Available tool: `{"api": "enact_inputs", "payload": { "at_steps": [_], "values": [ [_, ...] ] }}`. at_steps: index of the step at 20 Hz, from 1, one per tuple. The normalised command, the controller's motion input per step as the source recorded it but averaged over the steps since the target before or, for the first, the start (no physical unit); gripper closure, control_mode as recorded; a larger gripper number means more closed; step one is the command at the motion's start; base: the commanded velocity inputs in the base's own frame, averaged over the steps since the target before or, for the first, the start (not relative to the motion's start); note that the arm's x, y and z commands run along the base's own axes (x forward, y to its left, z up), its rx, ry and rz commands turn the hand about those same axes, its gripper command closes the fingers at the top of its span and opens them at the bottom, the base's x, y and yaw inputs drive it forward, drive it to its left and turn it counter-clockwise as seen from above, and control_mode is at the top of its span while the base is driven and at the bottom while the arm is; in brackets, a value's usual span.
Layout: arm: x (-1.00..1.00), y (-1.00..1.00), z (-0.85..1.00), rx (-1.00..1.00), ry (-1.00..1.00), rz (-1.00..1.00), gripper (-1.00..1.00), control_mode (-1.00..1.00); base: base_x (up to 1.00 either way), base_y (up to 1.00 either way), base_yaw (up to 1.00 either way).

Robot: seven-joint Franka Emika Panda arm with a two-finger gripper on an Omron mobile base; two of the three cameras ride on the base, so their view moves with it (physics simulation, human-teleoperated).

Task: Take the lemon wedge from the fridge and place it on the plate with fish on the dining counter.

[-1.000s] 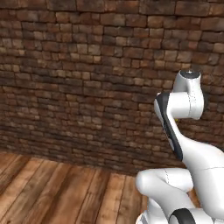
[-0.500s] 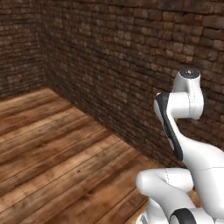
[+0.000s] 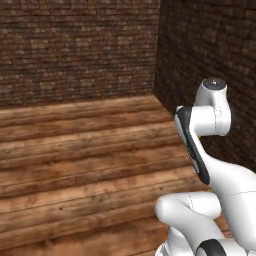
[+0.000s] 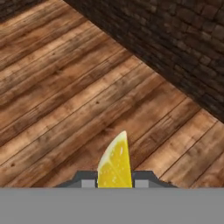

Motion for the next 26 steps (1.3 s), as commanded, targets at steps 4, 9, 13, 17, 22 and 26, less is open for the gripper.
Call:
{"api": "enact_inputs", "payload": {
  "at_steps": [4,9,13,17,22,26],
  "values": [
    [0.0,0.0,0.0,0.0,0.0,0.0,1.0,1.0,1.0,0.42,0.38],
    [0.0,0.0,0.0,0.0,0.0,0.0,1.0,1.0,1.0,0.09,0.18],
    [0.0,0.0,0.0,0.0,0.0,0.0,1.0,1.0,1.0,0.11,0.16],
    [0.0,0.0,0.0,0.0,0.0,0.0,1.0,1.0,1.0,0.14,0.16],
    [0.0,0.0,0.0,0.0,0.0,0.0,1.0,1.0,1.0,0.14,0.16],
    [0.0,0.0,0.0,0.0,0.0,0.0,1.0,1.0,1.0,0.13,0.15]
  ]
}}
